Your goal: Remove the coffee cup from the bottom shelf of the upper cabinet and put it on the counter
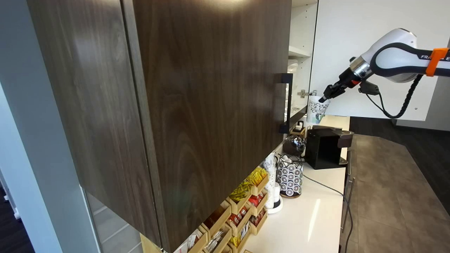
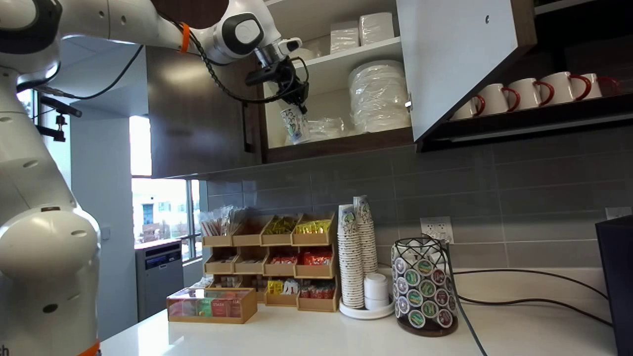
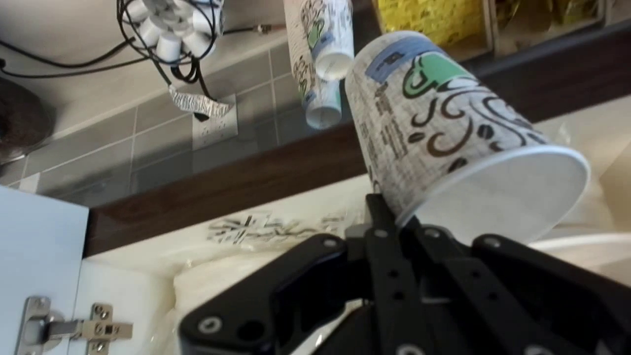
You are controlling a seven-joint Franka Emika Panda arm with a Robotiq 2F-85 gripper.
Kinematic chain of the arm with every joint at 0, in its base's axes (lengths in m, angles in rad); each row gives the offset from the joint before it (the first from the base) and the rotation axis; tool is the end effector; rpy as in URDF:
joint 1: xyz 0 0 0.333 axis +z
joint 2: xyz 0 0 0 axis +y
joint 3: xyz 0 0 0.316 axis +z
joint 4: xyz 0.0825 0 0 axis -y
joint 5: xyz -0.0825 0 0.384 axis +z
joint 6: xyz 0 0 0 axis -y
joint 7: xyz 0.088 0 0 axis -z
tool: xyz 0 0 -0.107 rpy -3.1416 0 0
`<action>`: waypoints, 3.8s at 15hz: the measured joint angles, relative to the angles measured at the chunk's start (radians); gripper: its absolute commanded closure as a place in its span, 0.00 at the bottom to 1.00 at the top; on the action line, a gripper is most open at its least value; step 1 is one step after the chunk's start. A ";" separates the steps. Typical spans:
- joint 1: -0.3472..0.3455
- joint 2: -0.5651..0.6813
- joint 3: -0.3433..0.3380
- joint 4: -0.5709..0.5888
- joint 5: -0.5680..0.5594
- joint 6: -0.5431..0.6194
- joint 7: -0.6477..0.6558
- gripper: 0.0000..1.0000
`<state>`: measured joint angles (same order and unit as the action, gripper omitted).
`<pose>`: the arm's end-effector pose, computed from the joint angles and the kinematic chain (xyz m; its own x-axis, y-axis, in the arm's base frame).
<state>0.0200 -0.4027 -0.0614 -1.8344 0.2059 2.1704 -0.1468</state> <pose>0.4578 -0.0194 0.7717 0.7293 -0.0140 0.6840 0.1004 -0.9868 -0.1273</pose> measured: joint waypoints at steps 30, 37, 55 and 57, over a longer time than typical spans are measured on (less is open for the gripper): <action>0.075 0.124 -0.043 -0.525 0.207 0.314 -0.355 0.95; 0.090 0.140 -0.057 -0.556 0.249 0.362 -0.391 0.95; 0.072 0.506 -0.115 -0.562 0.814 0.494 -0.901 0.99; 0.072 0.557 -0.109 -0.544 0.870 0.517 -0.948 0.99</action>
<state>0.0917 0.1545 -0.1706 -2.3784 1.0760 2.6872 -1.0948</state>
